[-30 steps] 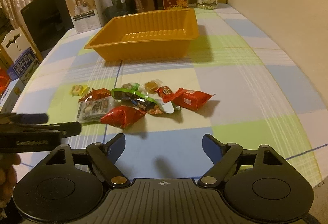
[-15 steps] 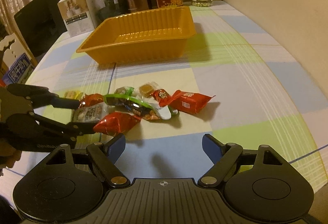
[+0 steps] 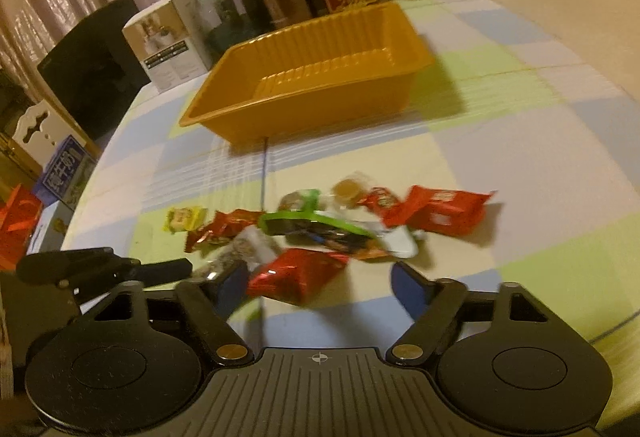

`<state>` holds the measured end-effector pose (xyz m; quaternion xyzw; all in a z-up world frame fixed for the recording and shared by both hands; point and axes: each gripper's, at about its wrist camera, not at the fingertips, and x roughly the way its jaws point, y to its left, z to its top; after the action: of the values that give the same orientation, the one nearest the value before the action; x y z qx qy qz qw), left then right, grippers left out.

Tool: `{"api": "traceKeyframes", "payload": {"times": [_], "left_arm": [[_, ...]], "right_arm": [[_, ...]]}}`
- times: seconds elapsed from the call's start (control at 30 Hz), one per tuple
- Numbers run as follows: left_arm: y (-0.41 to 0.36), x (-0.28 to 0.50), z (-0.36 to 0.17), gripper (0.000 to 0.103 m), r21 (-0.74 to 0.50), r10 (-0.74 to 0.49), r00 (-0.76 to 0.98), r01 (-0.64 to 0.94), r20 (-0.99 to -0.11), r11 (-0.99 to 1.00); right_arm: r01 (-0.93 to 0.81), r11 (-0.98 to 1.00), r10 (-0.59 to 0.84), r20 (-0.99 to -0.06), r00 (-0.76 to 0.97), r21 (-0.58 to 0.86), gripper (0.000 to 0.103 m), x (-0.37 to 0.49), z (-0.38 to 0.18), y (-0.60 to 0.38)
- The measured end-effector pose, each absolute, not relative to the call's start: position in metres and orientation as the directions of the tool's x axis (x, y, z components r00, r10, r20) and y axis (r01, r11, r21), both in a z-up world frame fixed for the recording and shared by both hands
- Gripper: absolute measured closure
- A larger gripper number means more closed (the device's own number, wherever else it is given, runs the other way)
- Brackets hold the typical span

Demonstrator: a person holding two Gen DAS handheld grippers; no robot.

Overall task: Organize snacks
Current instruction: 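Grasp the clear nut packet with the left tool while the right tool grasps a red candy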

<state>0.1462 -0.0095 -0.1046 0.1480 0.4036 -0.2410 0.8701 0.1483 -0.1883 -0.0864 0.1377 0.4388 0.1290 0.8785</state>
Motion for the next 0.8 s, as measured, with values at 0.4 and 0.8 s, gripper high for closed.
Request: {"api": "traceKeyframes", "payload": {"times": [0.4,0.8], "left_arm": [[-0.014,0.151,-0.105,0.052,0.08,-0.335,0.553,0.595,-0.763,0.8],[-0.024,0.162,-0.119,0.063,0.111,-0.261,0.5,0.597,-0.826,0.794]], "right_arm": [[-0.099,0.932,0.343,-0.76,0.551,0.349,0.075,0.156,-0.1,-0.19],[-0.173,0.95,0.313,-0.779,0.543,0.261,0.074,0.149,-0.109,-0.186]]}}
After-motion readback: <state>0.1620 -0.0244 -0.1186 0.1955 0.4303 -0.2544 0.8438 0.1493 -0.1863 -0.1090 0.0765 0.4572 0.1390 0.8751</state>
